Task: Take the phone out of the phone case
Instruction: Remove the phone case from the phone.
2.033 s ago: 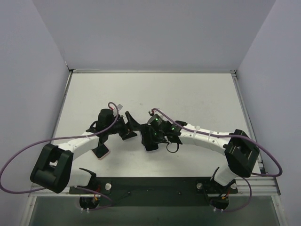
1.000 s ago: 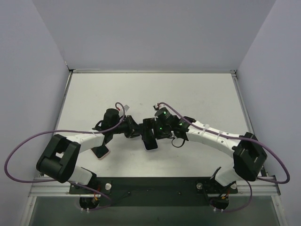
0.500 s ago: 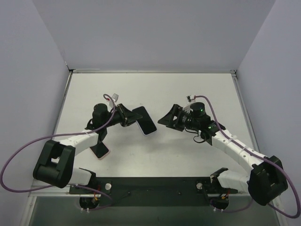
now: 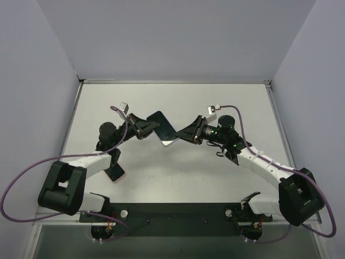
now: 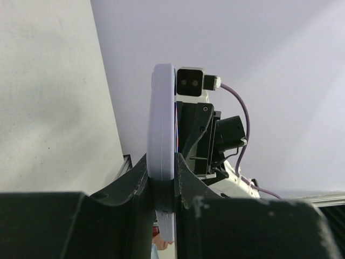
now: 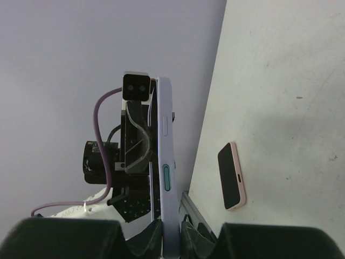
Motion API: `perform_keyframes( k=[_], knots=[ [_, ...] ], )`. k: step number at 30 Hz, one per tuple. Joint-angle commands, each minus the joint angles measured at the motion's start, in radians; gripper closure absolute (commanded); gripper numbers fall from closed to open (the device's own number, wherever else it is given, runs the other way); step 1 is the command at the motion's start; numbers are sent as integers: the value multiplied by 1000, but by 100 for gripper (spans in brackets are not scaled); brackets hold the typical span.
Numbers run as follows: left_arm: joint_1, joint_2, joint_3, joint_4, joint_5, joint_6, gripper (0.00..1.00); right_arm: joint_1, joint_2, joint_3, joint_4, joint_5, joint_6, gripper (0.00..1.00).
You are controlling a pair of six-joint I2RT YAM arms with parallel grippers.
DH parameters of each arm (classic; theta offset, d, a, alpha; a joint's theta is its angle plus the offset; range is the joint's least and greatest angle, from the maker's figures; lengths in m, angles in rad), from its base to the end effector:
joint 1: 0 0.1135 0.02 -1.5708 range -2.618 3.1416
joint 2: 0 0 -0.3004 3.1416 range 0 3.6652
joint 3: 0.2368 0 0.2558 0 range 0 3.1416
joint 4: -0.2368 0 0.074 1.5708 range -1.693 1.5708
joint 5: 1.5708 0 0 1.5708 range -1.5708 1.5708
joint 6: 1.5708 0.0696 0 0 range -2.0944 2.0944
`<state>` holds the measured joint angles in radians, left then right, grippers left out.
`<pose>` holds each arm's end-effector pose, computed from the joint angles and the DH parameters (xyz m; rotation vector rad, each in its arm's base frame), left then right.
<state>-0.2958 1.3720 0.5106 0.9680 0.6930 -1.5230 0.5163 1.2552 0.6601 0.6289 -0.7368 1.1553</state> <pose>0.2692 -0.1285 0.2720 -0.4233 1.7950 -1.8822 0.2307 0.1847 0.3136 -0.1139 1.8838 1.7986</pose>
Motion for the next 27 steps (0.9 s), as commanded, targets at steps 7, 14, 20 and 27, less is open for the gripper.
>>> perform_keyframes(
  k=[7, 14, 20, 27],
  knots=[
    [18, -22, -1, 195, -41, -43, 100, -4, 12, -68, 351, 23, 242, 100],
    [20, -5, -14, 316, -47, -48, 100, -2, 160, -122, 844, 117, 599, 100],
    [20, 12, -3, 463, -67, -80, 100, 22, 282, -50, 1034, 208, 785, 100],
    [18, 24, 49, 546, -85, -100, 100, 76, 326, 45, 1036, 321, 904, 100]
  ],
)
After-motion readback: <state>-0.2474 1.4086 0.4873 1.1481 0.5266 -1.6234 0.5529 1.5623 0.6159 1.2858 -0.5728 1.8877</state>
